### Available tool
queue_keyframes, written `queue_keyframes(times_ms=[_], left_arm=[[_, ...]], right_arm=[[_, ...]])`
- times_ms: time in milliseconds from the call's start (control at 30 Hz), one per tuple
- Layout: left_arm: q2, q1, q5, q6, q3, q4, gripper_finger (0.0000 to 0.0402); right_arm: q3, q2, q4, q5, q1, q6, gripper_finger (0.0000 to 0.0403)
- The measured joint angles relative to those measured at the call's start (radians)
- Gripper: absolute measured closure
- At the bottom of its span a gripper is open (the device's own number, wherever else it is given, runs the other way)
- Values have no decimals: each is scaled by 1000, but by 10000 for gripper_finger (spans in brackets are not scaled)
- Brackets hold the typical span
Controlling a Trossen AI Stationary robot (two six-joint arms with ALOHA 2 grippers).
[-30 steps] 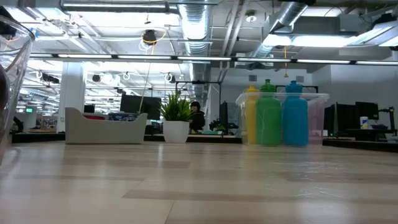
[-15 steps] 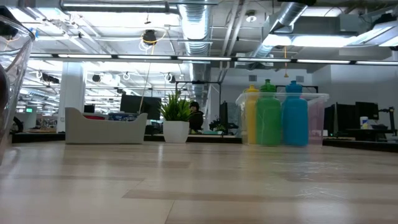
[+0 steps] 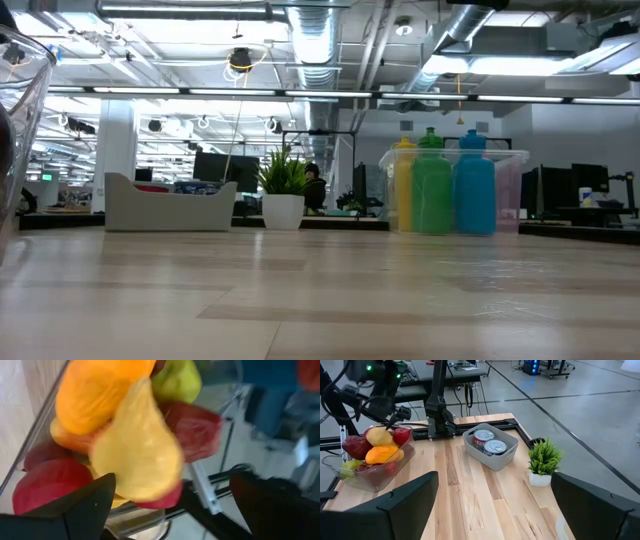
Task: Pick & Place Food Item
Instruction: Put the yellow pear into the bottom transparent bin, then return to Home Position
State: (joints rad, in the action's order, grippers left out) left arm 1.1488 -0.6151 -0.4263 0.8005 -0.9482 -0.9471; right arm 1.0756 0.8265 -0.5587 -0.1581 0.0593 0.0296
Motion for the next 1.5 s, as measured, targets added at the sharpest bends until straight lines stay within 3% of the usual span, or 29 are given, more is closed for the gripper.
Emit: queue_keyframes(times_ms=[100,233,400,633,800,933,1100,1367,1500], left_arm=[[-63,24,3,23,0,7,31],[-146,48,59,57,0,20,79],[-223,106,155,79,0,95,166],[-289,162,159,72,0,160,302],[-337,172,244,77,0,245,391],[-391,207,396,38,0,380,397],[-488,257,472,-11,0,462,400],[-683,295,600,-13,0,519,399],[-769,295,680,-167,-2,519,401]], right_arm=[[0,0,1,0,0,0,23],[0,0,-2,0,0,1,23],[0,0,-10,-4,2,22,23],[0,0,-6,-6,2,35,25],[0,0,64,-7,1,43,74],[0,0,165,-5,0,22,177],[0,-18,253,-4,10,-33,370],[1,-101,272,-1,46,-56,400],[0,-165,202,0,65,-56,401]])
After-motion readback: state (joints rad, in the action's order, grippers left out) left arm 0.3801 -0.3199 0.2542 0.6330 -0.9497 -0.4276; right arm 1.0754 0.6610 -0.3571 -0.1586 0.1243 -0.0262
